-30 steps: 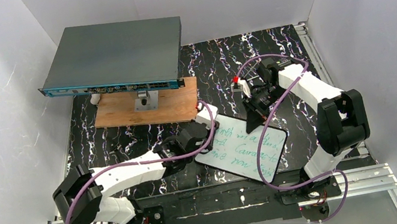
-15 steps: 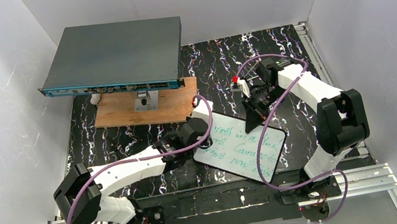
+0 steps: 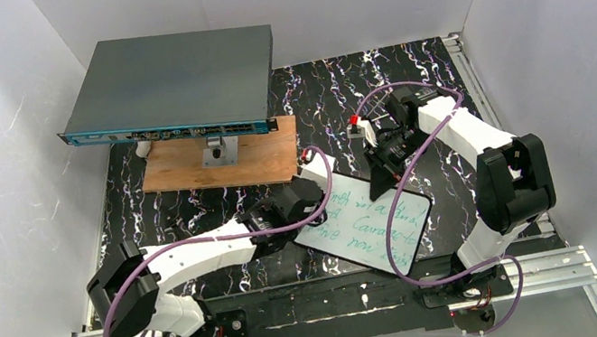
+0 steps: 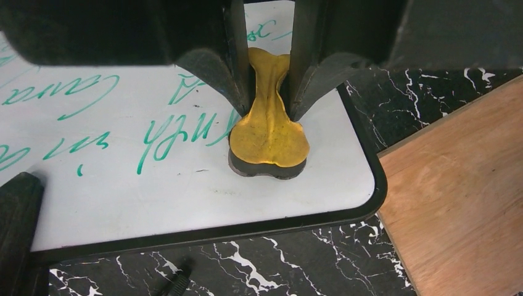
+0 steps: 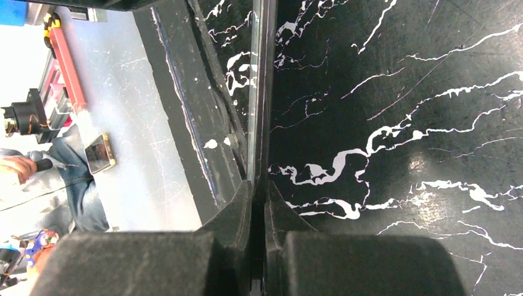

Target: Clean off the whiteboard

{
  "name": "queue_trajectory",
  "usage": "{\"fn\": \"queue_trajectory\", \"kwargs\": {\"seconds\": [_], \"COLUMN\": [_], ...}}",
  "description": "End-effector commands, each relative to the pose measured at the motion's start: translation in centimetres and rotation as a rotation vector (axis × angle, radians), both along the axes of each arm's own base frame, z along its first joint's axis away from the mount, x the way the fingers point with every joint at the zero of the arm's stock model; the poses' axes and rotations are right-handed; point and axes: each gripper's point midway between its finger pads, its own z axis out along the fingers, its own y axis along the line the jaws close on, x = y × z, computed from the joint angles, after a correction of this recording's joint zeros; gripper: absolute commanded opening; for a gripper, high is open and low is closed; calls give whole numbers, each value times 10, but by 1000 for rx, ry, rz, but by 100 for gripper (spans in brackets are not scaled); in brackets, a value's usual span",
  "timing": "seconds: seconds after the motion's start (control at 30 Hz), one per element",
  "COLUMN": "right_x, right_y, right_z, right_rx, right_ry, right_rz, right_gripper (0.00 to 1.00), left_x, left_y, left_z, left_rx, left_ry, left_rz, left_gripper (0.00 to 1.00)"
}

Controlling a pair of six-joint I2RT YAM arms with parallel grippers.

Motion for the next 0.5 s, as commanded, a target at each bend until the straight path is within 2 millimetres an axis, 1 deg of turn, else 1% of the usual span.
{"fn": "queue_trajectory", "kwargs": {"seconds": [0.0,0.07,0.13,0.23,0.33,0.47], "right_x": [4,4,4,3,3,3], "right_y": [13,13,13,13,13,13], "right_z": [12,12,13,12,12,13], "right_rx": [105,105,107,106,107,108], "right_ry": [-88,-88,-89,-88,-87,-90], "right_rz": [63,64,64,64,64,64], "right_gripper": [1,1,1,1,1,1], "left_x": [8,17,19,20,14,4], "left_y": [1,18,31,41,35,18], "left_z": [7,5,0,-2,-2,2], "left_rx": [28,52,60,36,-1,-98], "left_ry": [-33,-29,-7,11,31,54], "left_rz": [42,126,177,208,163,83], "left_gripper": [0,0,0,0,0,0]}}
